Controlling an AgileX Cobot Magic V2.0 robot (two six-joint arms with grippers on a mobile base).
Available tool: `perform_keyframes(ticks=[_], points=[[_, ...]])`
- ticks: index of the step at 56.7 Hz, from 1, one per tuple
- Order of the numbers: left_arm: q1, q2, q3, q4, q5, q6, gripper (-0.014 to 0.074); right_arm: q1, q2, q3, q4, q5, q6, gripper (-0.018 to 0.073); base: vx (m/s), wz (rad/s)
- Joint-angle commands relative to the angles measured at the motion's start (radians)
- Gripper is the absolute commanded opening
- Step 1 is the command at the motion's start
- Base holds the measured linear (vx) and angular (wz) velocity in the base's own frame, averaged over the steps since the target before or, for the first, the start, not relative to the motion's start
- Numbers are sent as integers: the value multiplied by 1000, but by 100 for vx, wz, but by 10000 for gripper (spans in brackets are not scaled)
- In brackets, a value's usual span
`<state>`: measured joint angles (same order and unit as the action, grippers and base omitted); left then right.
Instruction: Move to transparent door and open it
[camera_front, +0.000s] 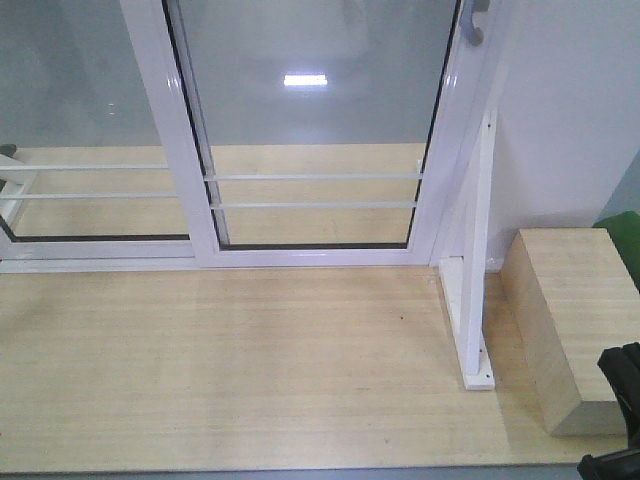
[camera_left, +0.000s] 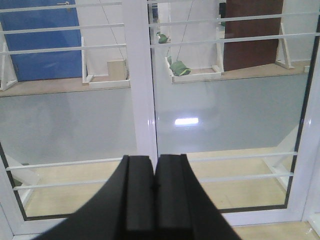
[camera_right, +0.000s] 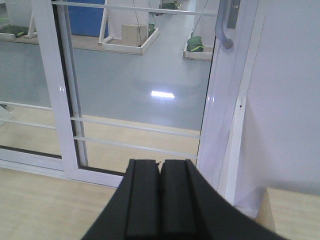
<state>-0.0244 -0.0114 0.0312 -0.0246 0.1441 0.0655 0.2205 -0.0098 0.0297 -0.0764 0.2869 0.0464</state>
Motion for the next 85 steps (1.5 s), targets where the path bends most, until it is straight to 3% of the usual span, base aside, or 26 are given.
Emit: perform_keyframes(ticks=[1, 44, 85], points=[[-6, -13, 11, -7, -80, -1, -6, -3, -16, 5, -8, -83, -2, -1, 49, 4], [-6, -13, 11, -7, -80, -1, -6, -3, -16, 5, -8, -83, -2, -1, 37, -4], [-6, -13, 11, -7, -80, -1, -6, -3, -14, 5, -8, -82, -2, -1, 10, 3]])
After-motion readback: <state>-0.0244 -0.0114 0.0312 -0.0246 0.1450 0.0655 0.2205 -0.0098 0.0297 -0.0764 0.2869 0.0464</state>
